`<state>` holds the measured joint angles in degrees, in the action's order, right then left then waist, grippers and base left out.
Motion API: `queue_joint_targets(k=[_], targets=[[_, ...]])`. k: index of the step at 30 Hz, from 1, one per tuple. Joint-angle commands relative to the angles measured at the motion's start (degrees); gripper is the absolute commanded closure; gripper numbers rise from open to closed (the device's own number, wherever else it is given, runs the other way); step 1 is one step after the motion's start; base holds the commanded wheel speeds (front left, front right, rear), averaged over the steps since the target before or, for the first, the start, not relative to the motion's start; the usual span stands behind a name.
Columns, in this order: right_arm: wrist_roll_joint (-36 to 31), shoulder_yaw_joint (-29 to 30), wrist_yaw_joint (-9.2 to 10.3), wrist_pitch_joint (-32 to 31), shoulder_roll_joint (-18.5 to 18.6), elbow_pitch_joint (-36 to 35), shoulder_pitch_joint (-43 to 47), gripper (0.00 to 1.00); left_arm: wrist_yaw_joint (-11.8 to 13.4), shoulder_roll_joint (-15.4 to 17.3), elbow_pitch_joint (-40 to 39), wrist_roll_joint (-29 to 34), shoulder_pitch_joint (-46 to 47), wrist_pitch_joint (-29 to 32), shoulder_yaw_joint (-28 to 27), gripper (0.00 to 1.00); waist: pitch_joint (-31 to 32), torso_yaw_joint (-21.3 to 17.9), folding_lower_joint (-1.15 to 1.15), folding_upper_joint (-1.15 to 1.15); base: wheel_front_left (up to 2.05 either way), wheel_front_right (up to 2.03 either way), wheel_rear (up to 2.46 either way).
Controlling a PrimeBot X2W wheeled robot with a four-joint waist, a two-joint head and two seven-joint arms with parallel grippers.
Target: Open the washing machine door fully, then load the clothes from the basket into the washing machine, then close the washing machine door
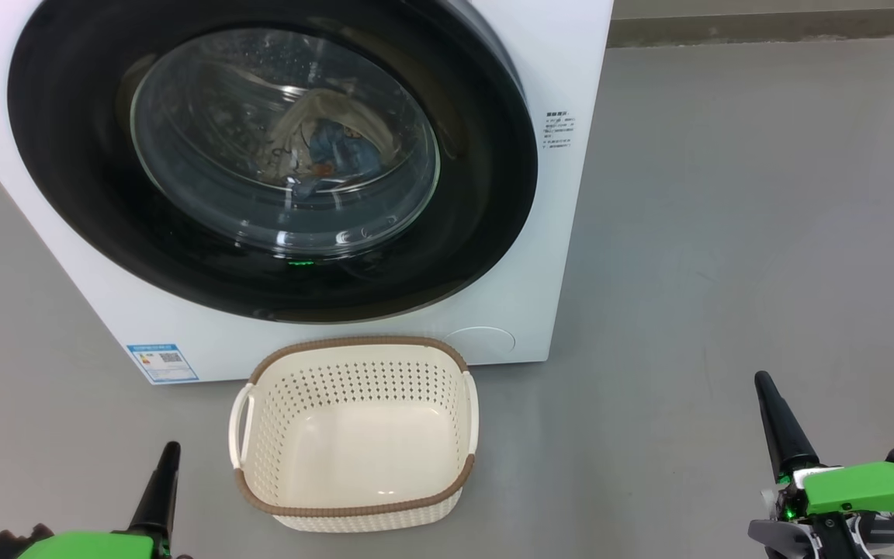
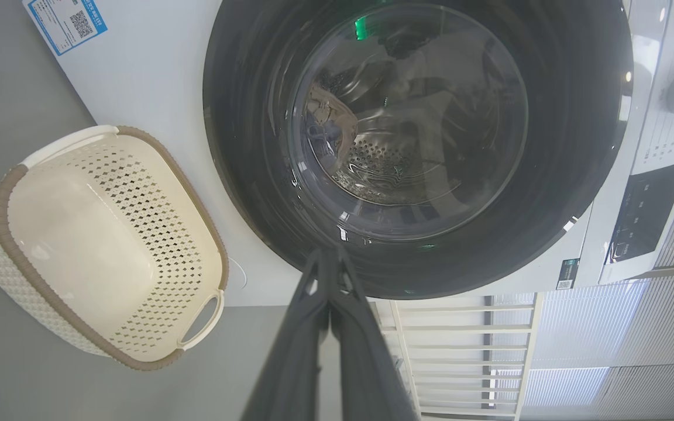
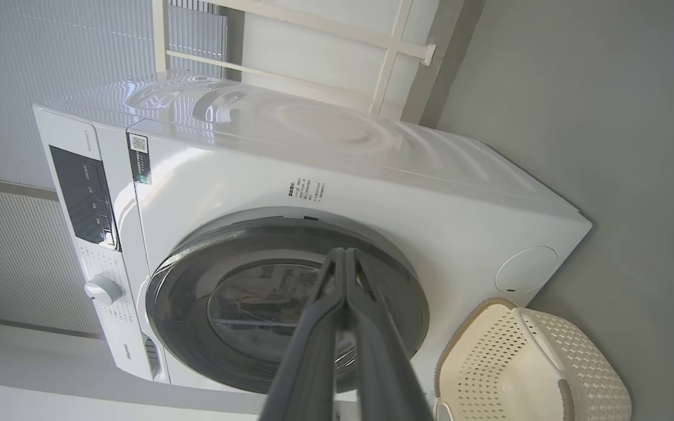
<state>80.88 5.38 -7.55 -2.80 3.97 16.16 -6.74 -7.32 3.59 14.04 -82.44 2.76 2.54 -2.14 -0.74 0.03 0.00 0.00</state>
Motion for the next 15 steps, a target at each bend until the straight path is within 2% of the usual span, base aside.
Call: queue_joint_targets(k=[1,15], targets=[[2.03,-0.56,0.05,-0.66,0.13,-1.8,-0.02,1.0,-0.14,0.61,-0.86,-1.81,2.83,0.51,-2.02,1.0,0.05,0.0,0.0,0.0,0.0,0.0,0.0],[10.14,0.83,0.06,-3.22,-0.83,-2.1,0.49,1.0,-0.16,-0.14,-0.14,-9.11,3.3,3.07,-3.55,1.0,0.49,-0.03,0.0,0.0,0.0,0.0,0.0]])
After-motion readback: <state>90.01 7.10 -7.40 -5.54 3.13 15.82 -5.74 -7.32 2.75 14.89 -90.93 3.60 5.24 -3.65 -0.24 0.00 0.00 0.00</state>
